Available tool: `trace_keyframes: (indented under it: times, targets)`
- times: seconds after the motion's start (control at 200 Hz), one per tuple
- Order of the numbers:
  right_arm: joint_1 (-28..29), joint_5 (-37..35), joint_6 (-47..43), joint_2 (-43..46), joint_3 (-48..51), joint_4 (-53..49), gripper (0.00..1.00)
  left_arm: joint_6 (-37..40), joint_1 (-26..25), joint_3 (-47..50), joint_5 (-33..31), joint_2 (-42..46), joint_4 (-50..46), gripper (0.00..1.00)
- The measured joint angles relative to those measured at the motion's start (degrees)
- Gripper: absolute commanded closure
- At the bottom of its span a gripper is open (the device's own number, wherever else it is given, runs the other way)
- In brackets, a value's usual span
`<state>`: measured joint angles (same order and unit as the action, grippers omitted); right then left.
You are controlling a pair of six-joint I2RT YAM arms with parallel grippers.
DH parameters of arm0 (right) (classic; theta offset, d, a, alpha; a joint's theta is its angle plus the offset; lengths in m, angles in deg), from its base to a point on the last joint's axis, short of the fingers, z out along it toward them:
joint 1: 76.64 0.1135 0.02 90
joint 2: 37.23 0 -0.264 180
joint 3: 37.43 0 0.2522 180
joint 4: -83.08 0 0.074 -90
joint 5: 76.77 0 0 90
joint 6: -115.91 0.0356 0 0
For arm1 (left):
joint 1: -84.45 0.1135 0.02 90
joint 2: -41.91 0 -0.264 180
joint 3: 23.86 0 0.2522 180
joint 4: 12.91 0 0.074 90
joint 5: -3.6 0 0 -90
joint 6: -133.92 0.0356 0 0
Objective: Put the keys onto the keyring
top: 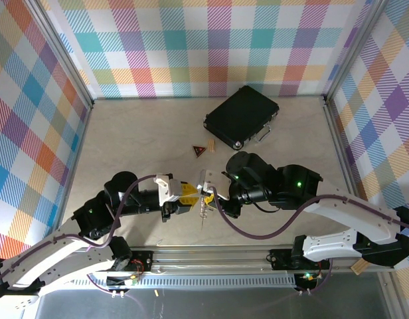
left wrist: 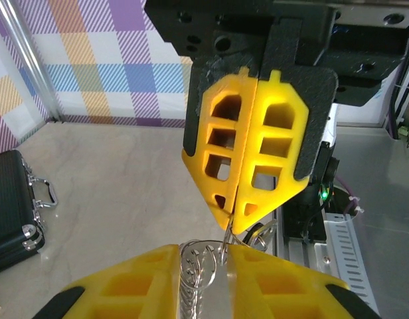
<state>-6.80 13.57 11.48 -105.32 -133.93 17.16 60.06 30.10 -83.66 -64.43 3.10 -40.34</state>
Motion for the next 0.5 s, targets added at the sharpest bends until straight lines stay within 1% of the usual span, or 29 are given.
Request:
trace_keyframes:
  times: [0.23,0.5]
  targets:
    - [0.0,-0.3,0.0,0.0,0.0,-0.4,1.0,0.0,-0.9,0.0,0.6,-0.8,0.0,0.74]
    - [0.0,0.2,0.0,0.0,0.0,-0.4,1.0,0.2,-1.1,0.0,0.6,-1.8,-0.2,0.78]
